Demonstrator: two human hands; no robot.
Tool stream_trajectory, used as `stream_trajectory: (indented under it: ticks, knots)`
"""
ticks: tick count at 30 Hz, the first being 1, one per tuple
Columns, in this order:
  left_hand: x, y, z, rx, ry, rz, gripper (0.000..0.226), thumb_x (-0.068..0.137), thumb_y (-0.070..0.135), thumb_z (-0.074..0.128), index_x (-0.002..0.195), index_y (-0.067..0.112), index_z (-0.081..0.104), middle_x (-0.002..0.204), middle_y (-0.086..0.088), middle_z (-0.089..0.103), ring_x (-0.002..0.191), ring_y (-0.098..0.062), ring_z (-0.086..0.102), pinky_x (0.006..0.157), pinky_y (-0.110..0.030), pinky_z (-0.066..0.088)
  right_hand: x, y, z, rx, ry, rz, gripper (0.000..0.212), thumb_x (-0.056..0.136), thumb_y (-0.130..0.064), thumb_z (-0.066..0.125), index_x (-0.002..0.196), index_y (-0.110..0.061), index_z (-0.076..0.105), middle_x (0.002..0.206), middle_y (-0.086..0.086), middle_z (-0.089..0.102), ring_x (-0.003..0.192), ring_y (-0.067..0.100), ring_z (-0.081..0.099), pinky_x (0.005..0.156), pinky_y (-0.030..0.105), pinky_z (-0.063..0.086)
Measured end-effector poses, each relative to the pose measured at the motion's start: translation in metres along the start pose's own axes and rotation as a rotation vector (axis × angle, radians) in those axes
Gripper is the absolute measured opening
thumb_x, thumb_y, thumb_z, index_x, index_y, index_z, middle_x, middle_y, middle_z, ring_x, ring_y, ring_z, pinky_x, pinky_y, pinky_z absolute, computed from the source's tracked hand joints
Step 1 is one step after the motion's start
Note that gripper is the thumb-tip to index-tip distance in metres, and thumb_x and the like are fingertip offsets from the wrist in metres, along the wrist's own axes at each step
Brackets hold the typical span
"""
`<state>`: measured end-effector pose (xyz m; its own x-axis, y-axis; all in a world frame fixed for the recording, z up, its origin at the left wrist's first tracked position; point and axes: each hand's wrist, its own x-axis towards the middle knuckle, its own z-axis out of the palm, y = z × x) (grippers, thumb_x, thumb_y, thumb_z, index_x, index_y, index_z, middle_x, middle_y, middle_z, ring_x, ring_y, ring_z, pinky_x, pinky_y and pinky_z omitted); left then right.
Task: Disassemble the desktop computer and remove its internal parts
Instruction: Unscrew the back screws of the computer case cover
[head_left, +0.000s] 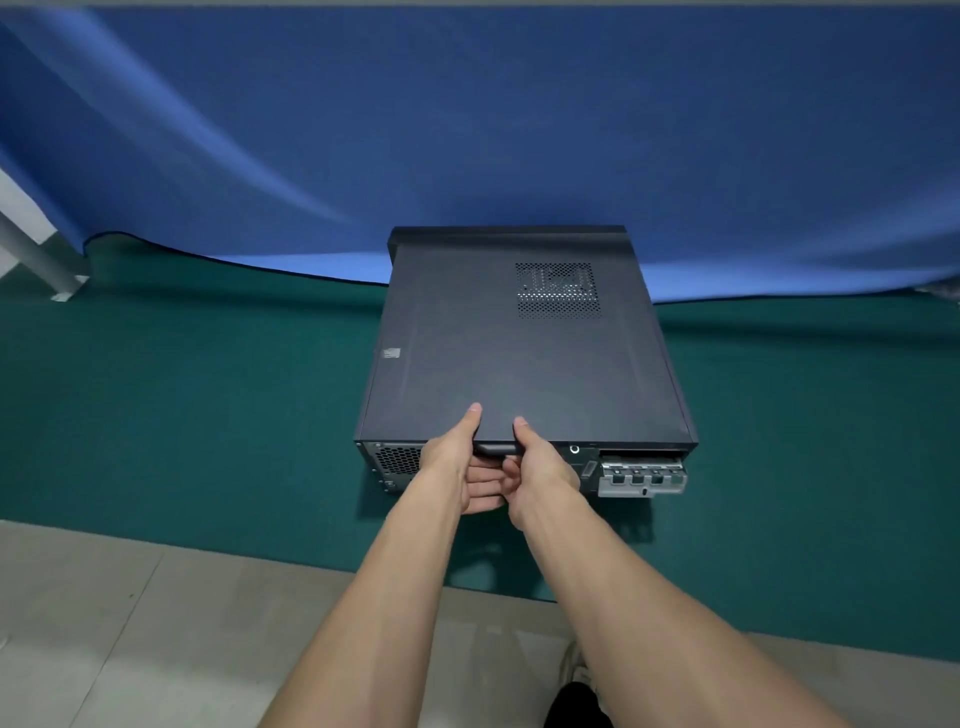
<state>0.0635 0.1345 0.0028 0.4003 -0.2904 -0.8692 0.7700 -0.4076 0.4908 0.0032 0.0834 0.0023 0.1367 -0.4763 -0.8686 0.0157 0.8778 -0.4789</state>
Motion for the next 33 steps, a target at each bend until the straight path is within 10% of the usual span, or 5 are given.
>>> stream_trajectory:
  ticks: [6, 16, 23, 29, 33]
  knots:
    - [0.000, -0.003, 0.008, -0.153, 0.070, 0.059, 0.056, 0.085, 0.047, 0.064, 0.113, -0.002, 0.058, 0.076, -0.021, 0.067, 0.046, -0.027, 0.065, 0.046, -0.034, 0.053, 0.001, 0.007, -0.007, 0.066, -0.052, -0.079, 0.023, 0.075, -0.013, 0.077, 0.086, -0.003, 0.060, 0.057, 0.004, 0.052, 0.023, 0.004, 0.040, 0.029, 0.013, 0.031]
    - [-0.032, -0.001, -0.029, 0.057, -0.149, 0.179, 0.076, 0.079, 0.071, 0.049, 0.118, 0.006, 0.061, 0.099, -0.017, 0.071, 0.084, -0.028, 0.071, 0.069, -0.037, 0.058, -0.024, -0.013, -0.007, -0.066, -0.107, -0.100, 0.022, 0.074, -0.017, 0.076, 0.080, -0.006, 0.059, 0.059, 0.007, 0.051, 0.023, 0.006, 0.029, 0.030, 0.013, 0.025]
    - [-0.066, 0.060, -0.069, -0.634, -0.158, 0.332, 0.056, 0.085, 0.053, 0.057, 0.113, 0.005, 0.057, 0.101, -0.019, 0.066, 0.085, -0.036, 0.067, 0.059, -0.047, 0.056, -0.063, -0.065, -0.006, -0.193, -0.150, -0.228, 0.017, 0.077, -0.015, 0.072, 0.072, -0.010, 0.057, 0.060, 0.003, 0.047, 0.039, 0.011, 0.027, 0.032, 0.013, 0.026]
    - [-0.080, 0.057, -0.039, -0.209, -0.182, 0.241, 0.012, 0.085, -0.001, 0.061, 0.096, 0.001, 0.057, 0.079, -0.016, 0.066, 0.060, -0.028, 0.067, 0.042, -0.035, 0.054, -0.071, -0.096, -0.055, -0.724, -0.185, -0.256, 0.027, 0.090, -0.036, 0.060, 0.079, -0.013, 0.052, 0.055, 0.005, 0.057, 0.029, 0.011, 0.036, 0.039, 0.018, 0.037]
    - [-0.091, 0.046, -0.012, -0.149, -0.190, 0.368, 0.009, 0.085, -0.007, 0.059, 0.088, 0.001, 0.057, 0.085, -0.015, 0.065, 0.073, -0.027, 0.064, 0.045, -0.036, 0.054, -0.083, -0.125, -0.078, -1.431, 0.146, -0.548, 0.048, 0.089, -0.055, 0.048, 0.069, -0.013, 0.057, 0.057, 0.003, 0.066, 0.044, 0.017, 0.056, 0.054, 0.022, 0.042]
